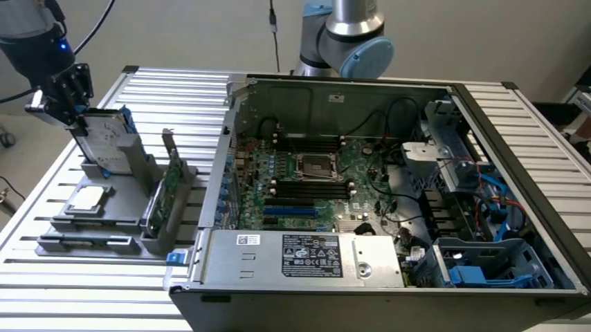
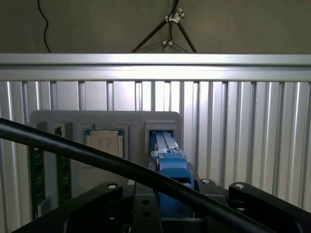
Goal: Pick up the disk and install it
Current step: 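Pick up the disk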
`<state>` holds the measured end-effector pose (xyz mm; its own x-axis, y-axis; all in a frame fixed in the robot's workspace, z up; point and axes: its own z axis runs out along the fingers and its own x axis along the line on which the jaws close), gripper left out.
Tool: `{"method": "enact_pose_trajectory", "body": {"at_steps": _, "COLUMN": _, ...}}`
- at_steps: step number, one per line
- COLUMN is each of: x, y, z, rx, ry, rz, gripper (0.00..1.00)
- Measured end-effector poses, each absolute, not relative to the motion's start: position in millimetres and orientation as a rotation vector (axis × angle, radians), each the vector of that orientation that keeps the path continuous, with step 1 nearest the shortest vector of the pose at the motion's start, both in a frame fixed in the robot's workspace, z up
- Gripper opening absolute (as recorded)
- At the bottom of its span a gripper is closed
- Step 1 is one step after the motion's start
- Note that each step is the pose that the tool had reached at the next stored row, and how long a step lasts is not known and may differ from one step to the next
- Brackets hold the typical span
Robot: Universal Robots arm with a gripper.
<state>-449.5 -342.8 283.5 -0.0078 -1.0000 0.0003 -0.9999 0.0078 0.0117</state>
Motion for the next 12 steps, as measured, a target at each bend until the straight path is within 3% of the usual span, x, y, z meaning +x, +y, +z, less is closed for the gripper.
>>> {"method": "enact_pose_trajectory", "body": {"at_steps": 12, "x": -449.5, "y": -344.1, "z": 283.5, "rx": 2.202, "ry": -2.229, "rz": -0.013, "gripper": 0.33}}
